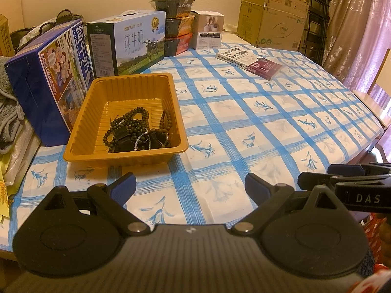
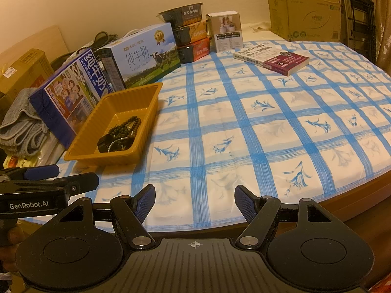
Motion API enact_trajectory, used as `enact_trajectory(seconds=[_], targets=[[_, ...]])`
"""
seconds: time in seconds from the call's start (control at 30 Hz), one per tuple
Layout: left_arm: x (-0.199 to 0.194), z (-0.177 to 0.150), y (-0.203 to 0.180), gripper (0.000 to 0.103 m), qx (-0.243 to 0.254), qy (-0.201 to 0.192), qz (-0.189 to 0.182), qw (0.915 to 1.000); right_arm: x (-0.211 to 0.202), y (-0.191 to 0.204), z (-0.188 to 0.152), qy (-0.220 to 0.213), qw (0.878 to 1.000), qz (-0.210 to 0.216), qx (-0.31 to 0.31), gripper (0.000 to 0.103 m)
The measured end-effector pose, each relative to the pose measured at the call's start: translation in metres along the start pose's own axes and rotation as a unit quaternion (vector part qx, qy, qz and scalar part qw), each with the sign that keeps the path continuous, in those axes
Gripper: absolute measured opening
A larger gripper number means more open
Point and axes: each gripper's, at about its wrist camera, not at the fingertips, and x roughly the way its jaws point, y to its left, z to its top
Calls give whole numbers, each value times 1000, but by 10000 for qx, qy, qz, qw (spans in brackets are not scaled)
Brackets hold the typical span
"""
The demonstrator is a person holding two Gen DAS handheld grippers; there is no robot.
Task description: Organize jewelry
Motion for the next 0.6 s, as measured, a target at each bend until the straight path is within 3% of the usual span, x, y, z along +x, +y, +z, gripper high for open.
enact_trajectory(seconds=[0.6], targets=[[0, 3, 1, 95, 27, -16, 22, 10000, 0, 0, -1, -1, 10000, 1, -3, 72]])
